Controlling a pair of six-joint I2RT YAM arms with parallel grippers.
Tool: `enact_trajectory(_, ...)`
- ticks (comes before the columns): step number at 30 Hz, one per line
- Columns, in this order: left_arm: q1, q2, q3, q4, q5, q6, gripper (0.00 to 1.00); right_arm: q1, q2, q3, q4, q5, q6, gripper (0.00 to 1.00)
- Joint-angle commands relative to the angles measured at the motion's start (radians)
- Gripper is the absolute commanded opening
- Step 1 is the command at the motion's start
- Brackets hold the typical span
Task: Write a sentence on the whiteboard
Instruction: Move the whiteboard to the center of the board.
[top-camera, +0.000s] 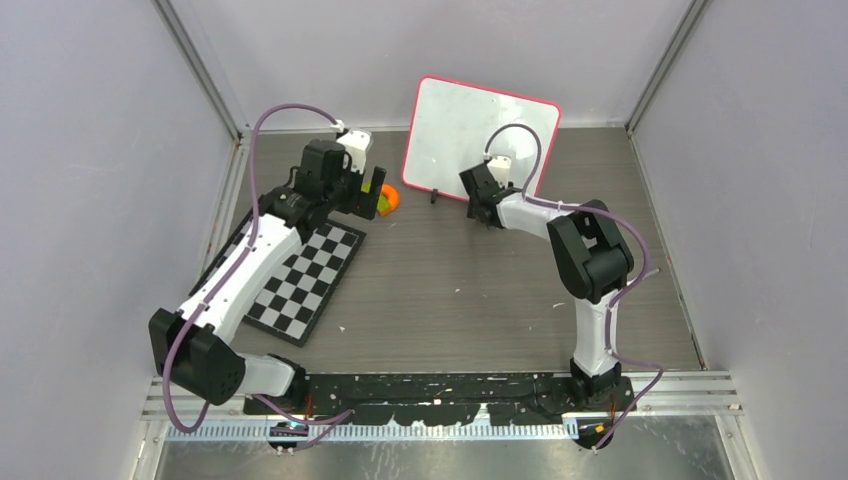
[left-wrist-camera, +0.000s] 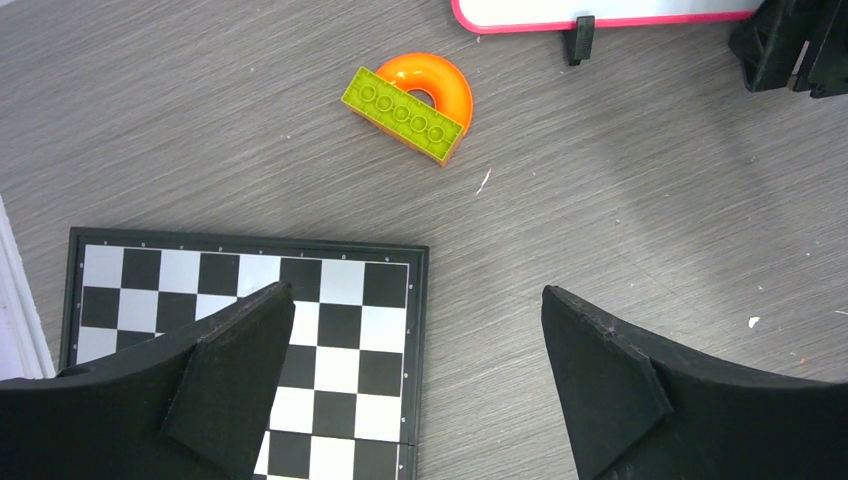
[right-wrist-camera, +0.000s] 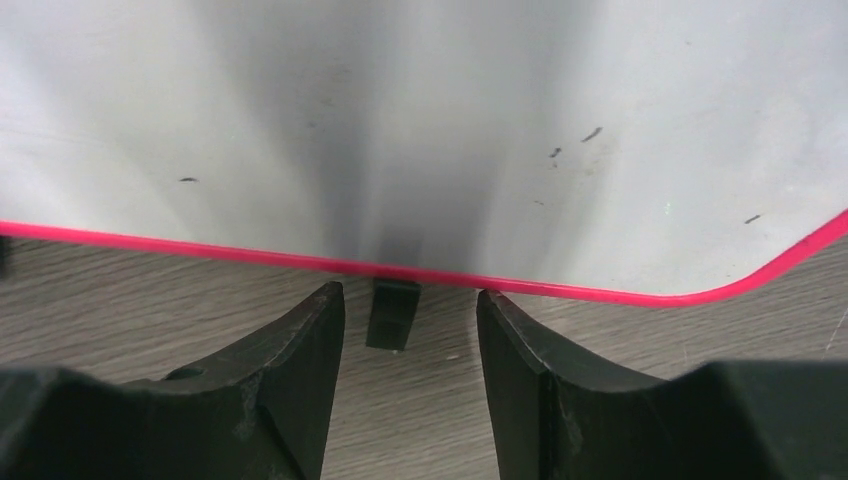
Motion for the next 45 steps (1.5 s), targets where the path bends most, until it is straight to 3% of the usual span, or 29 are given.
enact_trajectory(1,0.006,-0.03,0.013,-0.005,-0.011,0.012,0.96,-0.038,0.01,0.043,0.036,0.018,0.009,0.55)
enact_trajectory(7,0.006,-0.047,-0.01,0.0,-0.005,0.009,0.97,-0.047,0.005,0.024,0.041,-0.04,-0.031,0.41)
enact_trajectory(15,0.006,-0.06,-0.005,-0.025,-0.005,0.008,0.99,-0.056,-0.044,-0.032,0.038,-0.107,-0.119,0.13)
enact_trajectory(19,0.007,-0.065,0.002,-0.06,-0.007,-0.006,1.0,-0.056,-0.129,-0.116,0.047,-0.222,-0.155,0.01)
enact_trajectory(26,0.025,-0.089,-0.008,-0.056,0.023,-0.033,1.0,-0.053,-0.278,-0.278,0.055,-0.408,-0.257,0.0)
enact_trajectory(33,0.091,-0.165,0.014,-0.031,0.182,-0.119,1.0,-0.046,-0.39,-0.418,0.09,-0.625,-0.347,0.0)
enact_trajectory(41,0.109,-0.178,0.148,-0.119,0.294,-0.147,1.0,-0.025,-0.436,-0.414,-0.026,-0.889,-0.478,0.0)
enact_trajectory(45,0.111,-0.188,0.15,-0.119,0.314,-0.155,1.0,-0.018,-0.425,-0.384,-0.112,-0.931,-0.556,0.0)
